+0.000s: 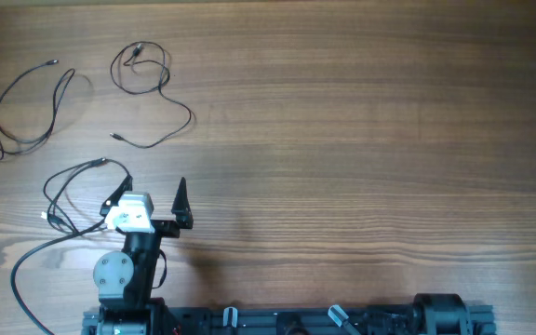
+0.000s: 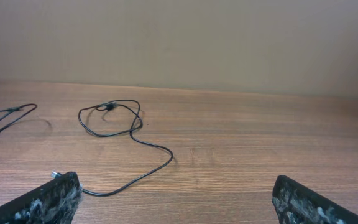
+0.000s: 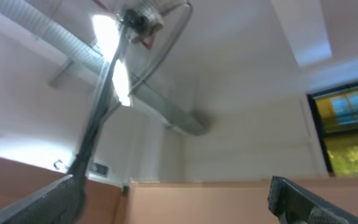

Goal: Untangle cables

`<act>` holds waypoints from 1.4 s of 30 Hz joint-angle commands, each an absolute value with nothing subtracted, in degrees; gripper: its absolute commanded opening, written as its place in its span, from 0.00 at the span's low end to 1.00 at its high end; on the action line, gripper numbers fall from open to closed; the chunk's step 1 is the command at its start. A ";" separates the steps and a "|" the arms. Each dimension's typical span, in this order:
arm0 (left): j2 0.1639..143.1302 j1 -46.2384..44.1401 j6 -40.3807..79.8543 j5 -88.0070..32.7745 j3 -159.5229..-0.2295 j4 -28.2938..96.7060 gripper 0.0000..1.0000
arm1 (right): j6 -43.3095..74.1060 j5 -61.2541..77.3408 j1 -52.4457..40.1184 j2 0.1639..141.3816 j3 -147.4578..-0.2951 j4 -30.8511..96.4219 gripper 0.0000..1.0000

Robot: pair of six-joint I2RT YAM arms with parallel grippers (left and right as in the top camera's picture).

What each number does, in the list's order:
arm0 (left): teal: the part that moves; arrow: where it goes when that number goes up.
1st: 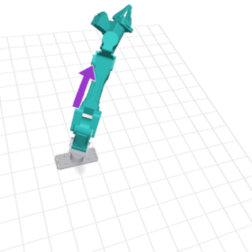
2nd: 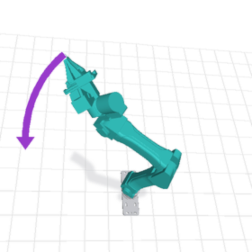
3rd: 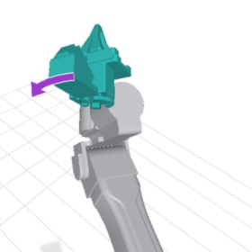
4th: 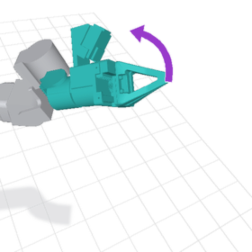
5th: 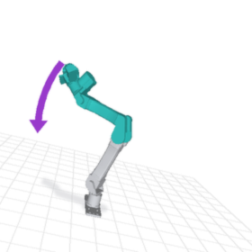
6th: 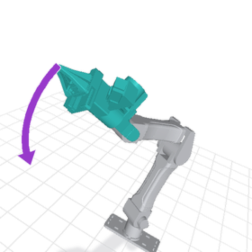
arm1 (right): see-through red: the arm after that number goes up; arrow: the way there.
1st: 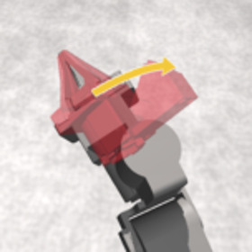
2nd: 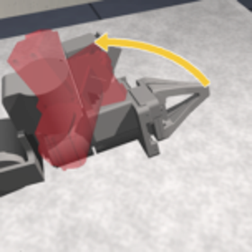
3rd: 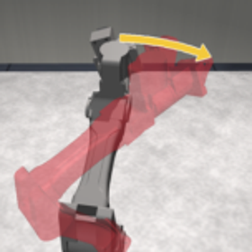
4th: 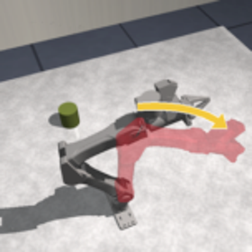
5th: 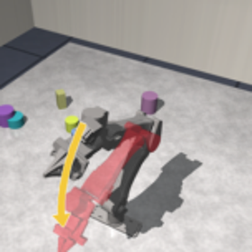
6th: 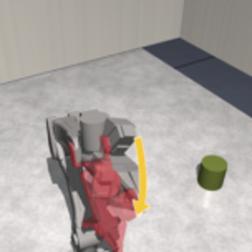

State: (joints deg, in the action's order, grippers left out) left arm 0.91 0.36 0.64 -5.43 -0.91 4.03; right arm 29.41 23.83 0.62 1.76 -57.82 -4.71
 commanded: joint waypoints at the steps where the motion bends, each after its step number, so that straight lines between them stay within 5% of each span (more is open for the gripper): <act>1: 0.75 -0.01 -0.43 -5.91 -0.34 3.84 0.99 | 27.81 15.29 0.49 0.43 -56.29 2.20 1.00; 7: 0.75 -0.01 -0.43 -5.91 -0.34 3.84 1.00 | 33.26 4.21 0.51 1.91 -43.72 6.48 1.00; 30: 0.75 -0.01 -0.43 -5.91 -0.34 3.84 1.00 | 32.82 3.90 0.60 0.21 -2.07 0.08 1.00; 42: 0.75 -0.01 -0.43 -5.91 -0.34 3.84 1.00 | 2.63 3.36 -0.47 0.19 -0.27 -0.12 1.00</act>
